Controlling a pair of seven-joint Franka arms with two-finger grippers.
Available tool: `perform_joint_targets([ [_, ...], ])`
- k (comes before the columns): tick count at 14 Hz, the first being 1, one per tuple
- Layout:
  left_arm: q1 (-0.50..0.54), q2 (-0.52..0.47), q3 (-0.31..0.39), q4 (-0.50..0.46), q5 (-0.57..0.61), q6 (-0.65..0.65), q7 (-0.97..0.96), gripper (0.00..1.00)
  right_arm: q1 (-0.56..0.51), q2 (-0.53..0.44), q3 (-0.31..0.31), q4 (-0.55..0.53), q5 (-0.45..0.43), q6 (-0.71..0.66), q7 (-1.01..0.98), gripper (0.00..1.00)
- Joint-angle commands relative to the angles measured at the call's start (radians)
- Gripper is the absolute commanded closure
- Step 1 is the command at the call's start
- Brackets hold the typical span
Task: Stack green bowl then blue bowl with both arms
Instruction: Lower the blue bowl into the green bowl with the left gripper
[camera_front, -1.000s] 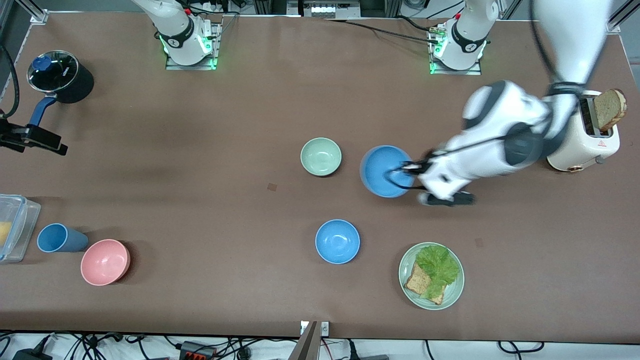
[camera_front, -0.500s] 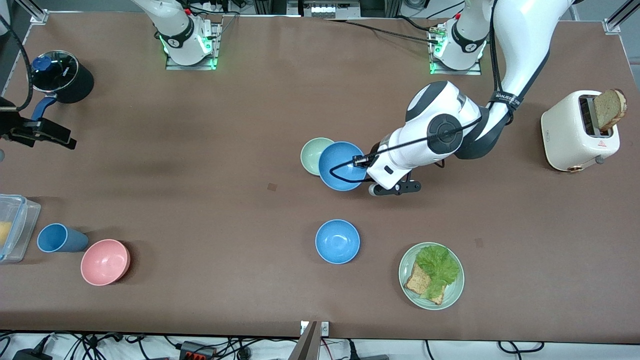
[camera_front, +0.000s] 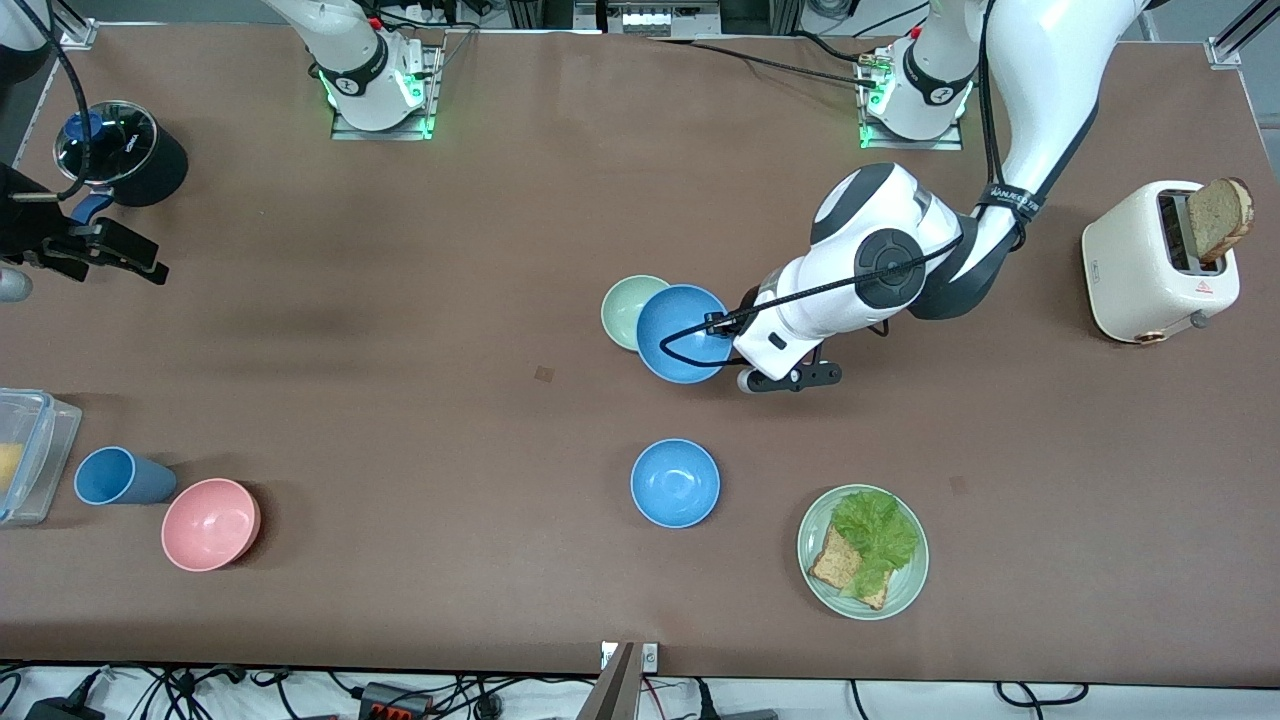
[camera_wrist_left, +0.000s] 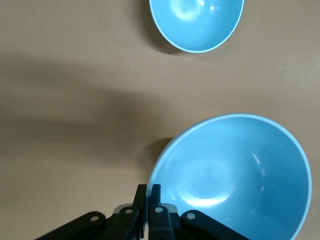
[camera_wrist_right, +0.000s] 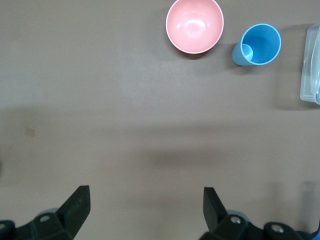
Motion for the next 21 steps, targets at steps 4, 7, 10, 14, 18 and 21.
perform_joint_targets([
  [4,-0.068,0.018,0.013,-0.069,0.055,0.158,-0.079,1.0,0.0,-0.002,0.002,0.015,-0.014,0.006,-0.012,0.0],
  [7,-0.17,0.068,0.053,-0.06,0.212,0.186,-0.216,1.0,-0.023,0.001,0.011,0.013,-0.014,0.004,-0.012,0.0],
  [10,-0.176,0.076,0.055,-0.099,0.237,0.212,-0.244,1.0,-0.067,-0.002,0.069,0.015,-0.014,0.006,-0.01,0.0],
  [14,-0.179,0.056,0.05,-0.188,0.238,0.273,-0.26,1.0,-0.063,-0.008,0.069,0.013,-0.014,0.003,-0.007,0.0],
  [18,-0.181,0.052,0.038,-0.205,0.238,0.276,-0.267,1.0,-0.063,-0.01,0.068,0.012,-0.014,-0.028,0.002,0.0],
  [21,-0.179,0.039,0.027,-0.221,0.238,0.275,-0.268,1.0,-0.063,-0.01,0.068,0.012,-0.014,-0.03,-0.003,0.0],
])
